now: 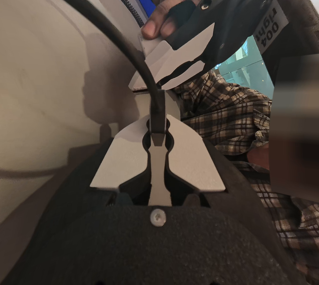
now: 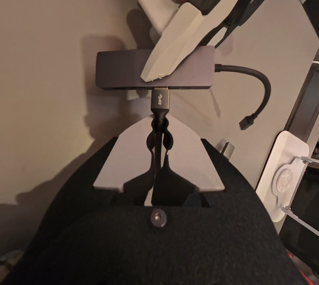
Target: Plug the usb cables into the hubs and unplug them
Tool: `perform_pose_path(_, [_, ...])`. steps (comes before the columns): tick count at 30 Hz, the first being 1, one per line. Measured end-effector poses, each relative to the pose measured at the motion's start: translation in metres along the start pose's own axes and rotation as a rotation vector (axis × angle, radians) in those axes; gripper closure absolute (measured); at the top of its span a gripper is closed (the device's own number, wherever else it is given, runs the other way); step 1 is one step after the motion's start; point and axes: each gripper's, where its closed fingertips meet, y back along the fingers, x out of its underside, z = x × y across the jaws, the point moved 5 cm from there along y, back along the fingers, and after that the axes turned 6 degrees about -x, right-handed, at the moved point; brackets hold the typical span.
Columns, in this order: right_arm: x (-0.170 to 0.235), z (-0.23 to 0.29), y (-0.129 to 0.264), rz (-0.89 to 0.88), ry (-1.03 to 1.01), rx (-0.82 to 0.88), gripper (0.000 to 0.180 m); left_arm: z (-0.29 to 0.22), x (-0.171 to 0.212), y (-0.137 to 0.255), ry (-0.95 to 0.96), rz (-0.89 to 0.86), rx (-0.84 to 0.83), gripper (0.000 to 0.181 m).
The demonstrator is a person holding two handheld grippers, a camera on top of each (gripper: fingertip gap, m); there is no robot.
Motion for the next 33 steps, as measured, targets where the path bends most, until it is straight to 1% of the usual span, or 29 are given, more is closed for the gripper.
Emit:
perform_pose_path(3, [0.001, 0.001, -0.006, -0.016, -0.023, -0.026, 0.176, 0.003, 0.002, 0.0, 0.009, 0.012, -0.003, 0.17])
perform_pose_path(6, [0.003, -0.006, -0.005, -0.103, -0.067, -0.031, 0.174, 0.004, -0.001, 0.004, 0.025, -0.022, 0.011, 0.169])
perform_pose_path(8, [0.002, -0.009, 0.0, -0.146, -0.061, -0.011, 0.167, 0.002, 0.0, 0.006, 0.021, -0.025, 0.013, 0.169])
perform_pose_path(11, [-0.004, -0.007, 0.002, -0.182, -0.018, 0.008, 0.165, 0.003, 0.0, 0.007, 0.03, -0.03, 0.009, 0.169])
perform_pose_path(16, [-0.005, -0.007, 0.002, -0.179, 0.02, 0.046, 0.166, 0.003, 0.0, 0.006, 0.038, -0.039, 0.022, 0.169])
perform_pose_path(21, [-0.005, -0.005, -0.001, -0.112, 0.007, 0.036, 0.167, 0.006, 0.002, 0.0, 0.018, 0.004, -0.015, 0.17])
perform_pose_path(23, [-0.004, -0.005, -0.002, -0.08, 0.011, 0.046, 0.167, 0.007, 0.001, -0.001, 0.02, -0.013, -0.024, 0.17])
perform_pose_path(26, [-0.003, -0.007, 0.0, -0.107, -0.02, 0.05, 0.167, 0.005, -0.002, 0.002, 0.023, -0.04, -0.001, 0.17])
perform_pose_path(29, [-0.002, -0.009, 0.001, -0.182, -0.074, 0.003, 0.165, 0.005, -0.002, 0.004, 0.042, -0.053, 0.034, 0.169])
perform_pose_path(30, [0.0, -0.011, 0.003, -0.191, -0.085, 0.013, 0.166, 0.004, -0.002, 0.004, 0.043, -0.051, 0.036, 0.169])
perform_pose_path(33, [0.003, -0.012, 0.012, -0.206, -0.051, 0.069, 0.152, 0.001, 0.001, 0.002, 0.035, -0.024, 0.052, 0.169])
